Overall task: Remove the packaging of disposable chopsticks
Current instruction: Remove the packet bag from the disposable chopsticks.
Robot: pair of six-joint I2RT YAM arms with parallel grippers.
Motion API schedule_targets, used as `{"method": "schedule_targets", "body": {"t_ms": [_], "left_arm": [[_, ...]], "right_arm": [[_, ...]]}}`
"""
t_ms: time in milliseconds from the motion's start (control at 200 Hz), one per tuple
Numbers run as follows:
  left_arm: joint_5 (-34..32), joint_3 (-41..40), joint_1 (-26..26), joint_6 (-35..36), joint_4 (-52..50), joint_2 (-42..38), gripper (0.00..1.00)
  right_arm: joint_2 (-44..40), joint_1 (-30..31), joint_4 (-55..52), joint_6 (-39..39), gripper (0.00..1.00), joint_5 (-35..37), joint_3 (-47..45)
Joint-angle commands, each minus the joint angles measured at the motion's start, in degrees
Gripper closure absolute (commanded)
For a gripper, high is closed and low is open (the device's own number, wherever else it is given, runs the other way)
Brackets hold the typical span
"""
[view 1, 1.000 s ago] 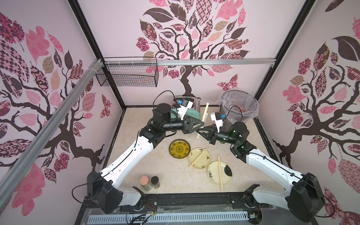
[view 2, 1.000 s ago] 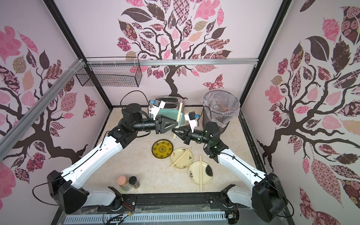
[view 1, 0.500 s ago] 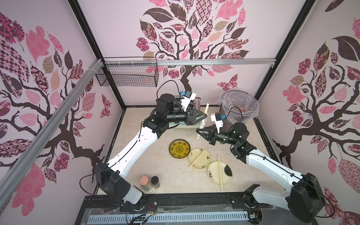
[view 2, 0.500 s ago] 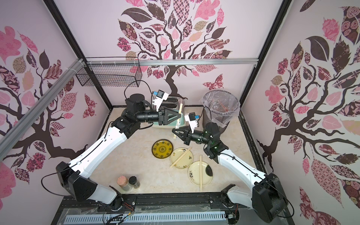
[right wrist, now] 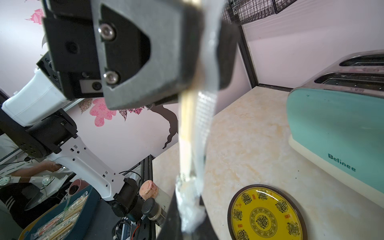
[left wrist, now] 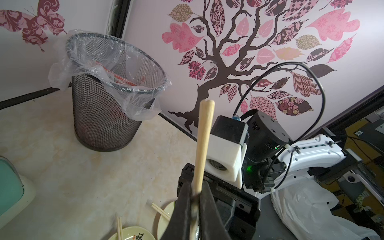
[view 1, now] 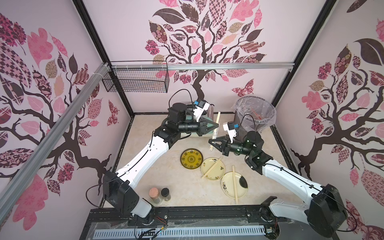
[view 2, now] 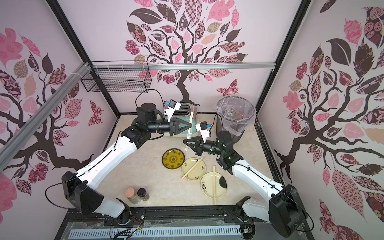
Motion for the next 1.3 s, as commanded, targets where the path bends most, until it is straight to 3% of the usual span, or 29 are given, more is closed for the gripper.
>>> {"method": "schedule_targets", "body": {"t_ms": [0,480,840,1295], "left_arm": [[0.02,-3.91,-0.05,0.17,-3.74,-1.04,0.87],[0.11,-17.52,-1.68,-1.86,-0.36,-5.61,0.85],[-5.17,-19.24,-2.51,-1.69,3.02,-9.36,0.85],[-4.28,-4.84,1.46,2.12,-3.02,-8.92,0.54]], "right_arm": [[-0.47,-0.09,4.52,-1.00,1.00,1.06,2.84],[1.43,-0.18,5.29,0.05,1.00,1.82,7.55],[1.87,-0.05,6.01,0.36,1.00,-0.13,5.81],[1.78,0.86,5.91,0.18,1.00,-1.45,2.11]]}}
